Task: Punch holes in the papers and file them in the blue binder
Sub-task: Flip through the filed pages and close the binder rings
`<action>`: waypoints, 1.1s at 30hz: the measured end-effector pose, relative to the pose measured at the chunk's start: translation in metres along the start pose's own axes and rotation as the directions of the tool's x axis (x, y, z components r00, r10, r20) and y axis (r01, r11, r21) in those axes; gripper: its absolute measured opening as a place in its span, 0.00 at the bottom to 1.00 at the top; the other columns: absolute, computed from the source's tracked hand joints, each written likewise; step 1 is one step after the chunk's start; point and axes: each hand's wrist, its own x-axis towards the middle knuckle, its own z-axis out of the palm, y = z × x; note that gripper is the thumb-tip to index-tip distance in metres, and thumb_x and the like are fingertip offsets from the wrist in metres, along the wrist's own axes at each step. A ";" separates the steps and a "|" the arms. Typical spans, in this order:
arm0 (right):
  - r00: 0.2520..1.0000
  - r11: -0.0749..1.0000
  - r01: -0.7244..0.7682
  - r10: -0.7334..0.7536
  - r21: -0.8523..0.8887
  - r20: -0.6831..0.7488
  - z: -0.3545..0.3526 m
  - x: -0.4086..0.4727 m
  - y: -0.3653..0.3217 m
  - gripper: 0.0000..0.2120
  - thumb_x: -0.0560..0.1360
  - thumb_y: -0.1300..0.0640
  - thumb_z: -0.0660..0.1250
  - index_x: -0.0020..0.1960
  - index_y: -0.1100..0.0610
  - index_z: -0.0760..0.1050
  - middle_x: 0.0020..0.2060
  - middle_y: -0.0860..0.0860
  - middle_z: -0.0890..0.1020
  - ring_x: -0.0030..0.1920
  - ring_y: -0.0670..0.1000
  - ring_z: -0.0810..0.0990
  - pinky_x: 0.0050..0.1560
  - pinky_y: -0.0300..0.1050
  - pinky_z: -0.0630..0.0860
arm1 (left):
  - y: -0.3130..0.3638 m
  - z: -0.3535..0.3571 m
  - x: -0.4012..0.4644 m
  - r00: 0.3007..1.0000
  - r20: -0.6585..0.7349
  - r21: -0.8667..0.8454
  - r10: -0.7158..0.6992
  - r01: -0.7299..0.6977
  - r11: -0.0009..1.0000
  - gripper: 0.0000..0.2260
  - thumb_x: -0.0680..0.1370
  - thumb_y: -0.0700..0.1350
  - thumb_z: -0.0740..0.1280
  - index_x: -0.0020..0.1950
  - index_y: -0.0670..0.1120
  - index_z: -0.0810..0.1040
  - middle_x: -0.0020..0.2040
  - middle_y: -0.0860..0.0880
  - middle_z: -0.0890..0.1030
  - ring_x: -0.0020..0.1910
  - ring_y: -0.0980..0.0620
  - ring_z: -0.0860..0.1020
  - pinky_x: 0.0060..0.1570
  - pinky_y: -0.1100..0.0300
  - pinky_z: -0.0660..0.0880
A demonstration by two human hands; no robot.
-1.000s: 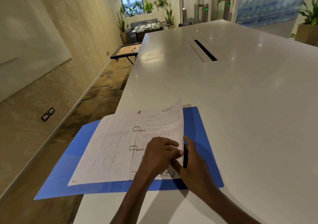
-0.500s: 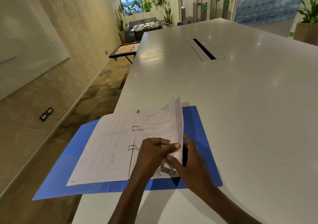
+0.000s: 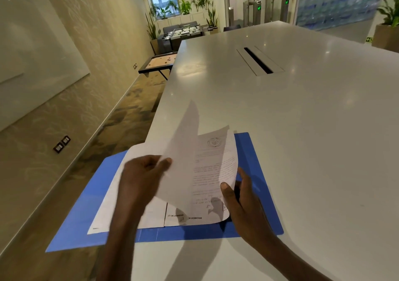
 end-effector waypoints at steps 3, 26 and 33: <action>1.000 1.000 0.006 -0.006 -0.011 -0.001 0.001 0.000 0.002 0.33 0.73 0.43 0.57 0.75 0.48 0.50 0.64 0.48 0.75 0.51 0.44 0.80 0.36 0.28 0.77 | 0.000 -0.034 0.004 0.987 -0.163 -0.004 0.011 -0.012 1.000 0.05 0.75 0.47 0.71 0.47 0.48 0.84 0.31 0.54 0.83 0.32 0.50 0.79 0.35 0.59 0.74; 0.998 0.997 0.053 -0.054 -0.055 -0.018 0.003 0.000 0.006 0.32 0.75 0.44 0.59 0.75 0.48 0.50 0.64 0.47 0.75 0.55 0.46 0.80 0.42 0.30 0.79 | -0.176 -0.096 0.088 0.877 -0.365 0.386 -0.313 0.448 0.807 0.15 0.65 0.44 0.79 0.50 0.43 0.84 0.43 0.40 0.82 0.40 0.39 0.79 0.46 0.48 0.78; 0.999 0.997 0.041 -0.042 -0.062 -0.015 0.003 -0.001 0.006 0.33 0.74 0.44 0.59 0.75 0.48 0.51 0.65 0.46 0.74 0.56 0.46 0.80 0.42 0.30 0.79 | -0.151 -0.085 0.082 0.915 -0.354 0.356 -0.194 0.324 0.877 0.15 0.70 0.51 0.75 0.53 0.46 0.82 0.47 0.44 0.84 0.44 0.43 0.81 0.48 0.49 0.78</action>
